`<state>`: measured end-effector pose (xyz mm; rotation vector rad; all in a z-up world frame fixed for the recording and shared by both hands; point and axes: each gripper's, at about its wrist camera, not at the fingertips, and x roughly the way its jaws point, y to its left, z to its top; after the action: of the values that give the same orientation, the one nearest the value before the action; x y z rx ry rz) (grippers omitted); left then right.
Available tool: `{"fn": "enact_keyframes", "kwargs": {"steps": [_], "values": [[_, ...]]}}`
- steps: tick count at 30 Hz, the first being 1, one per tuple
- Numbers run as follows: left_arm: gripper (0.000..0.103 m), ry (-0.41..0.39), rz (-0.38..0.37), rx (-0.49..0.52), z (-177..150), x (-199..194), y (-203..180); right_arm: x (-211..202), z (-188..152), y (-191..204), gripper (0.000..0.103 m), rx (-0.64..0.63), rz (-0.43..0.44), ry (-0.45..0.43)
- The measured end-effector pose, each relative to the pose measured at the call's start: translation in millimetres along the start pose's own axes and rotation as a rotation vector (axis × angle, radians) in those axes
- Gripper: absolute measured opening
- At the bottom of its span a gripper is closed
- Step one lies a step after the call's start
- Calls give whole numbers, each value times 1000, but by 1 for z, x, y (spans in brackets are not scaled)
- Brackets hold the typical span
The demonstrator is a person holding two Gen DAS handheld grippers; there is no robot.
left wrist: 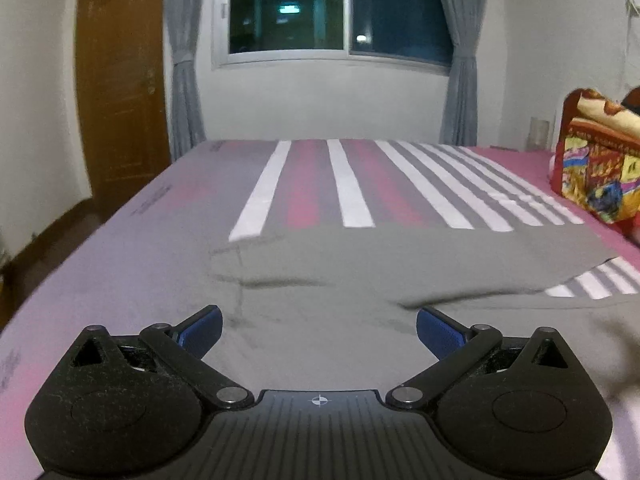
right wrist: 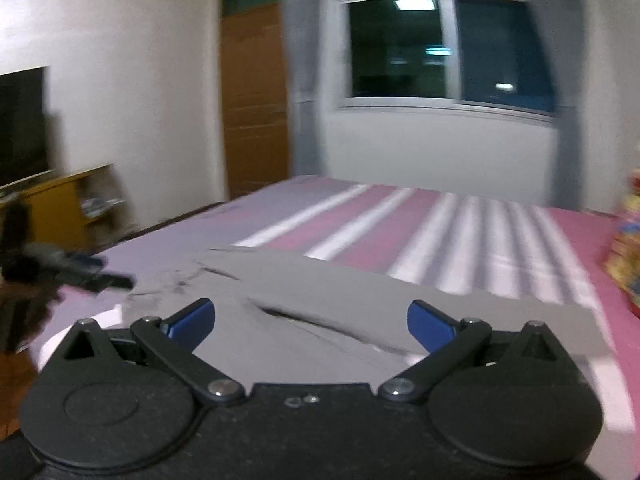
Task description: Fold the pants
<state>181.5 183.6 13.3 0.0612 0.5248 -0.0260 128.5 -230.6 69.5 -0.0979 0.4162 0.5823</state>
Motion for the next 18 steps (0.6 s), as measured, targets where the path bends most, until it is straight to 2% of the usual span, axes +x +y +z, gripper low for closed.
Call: {"fn": "enact_keyframes", "kwargs": {"steps": [1,2,3,4,5,8,9,10,11,12,13,15,16,17,18], "values": [[103,17,2,17,6,18,10,18,7,-2,101,-26,18,17],[98,24,-2,35,13,37,20,36,14,-4,101,-58,25,26],[85,32,-3,47,18,53,28,54,21,-6,100,-90,36,33],[59,61,-11,55,23,74,39,71,26,-8,100,-114,51,46],[49,89,-18,59,28,94,49,96,32,-13,100,-129,65,68],[51,133,-19,58,39,150,77,155,37,-27,98,-126,101,119],[55,152,-8,69,41,169,87,175,37,-32,97,-121,117,138],[63,162,-11,75,41,182,92,195,35,-37,95,-124,123,151],[67,165,-14,78,43,196,98,214,33,-40,75,-133,128,162],[68,170,-23,90,45,212,104,234,32,-43,23,-139,131,185],[69,173,-38,101,45,222,108,251,31,-47,16,-133,120,207],[73,170,-61,119,47,243,112,283,28,-55,45,-122,124,211],[73,172,-83,119,46,253,117,297,27,-56,63,-131,110,201],[73,177,-98,118,47,263,120,310,25,-58,74,-141,90,193],[73,184,-108,125,48,274,122,319,24,-60,79,-147,87,191]]}}
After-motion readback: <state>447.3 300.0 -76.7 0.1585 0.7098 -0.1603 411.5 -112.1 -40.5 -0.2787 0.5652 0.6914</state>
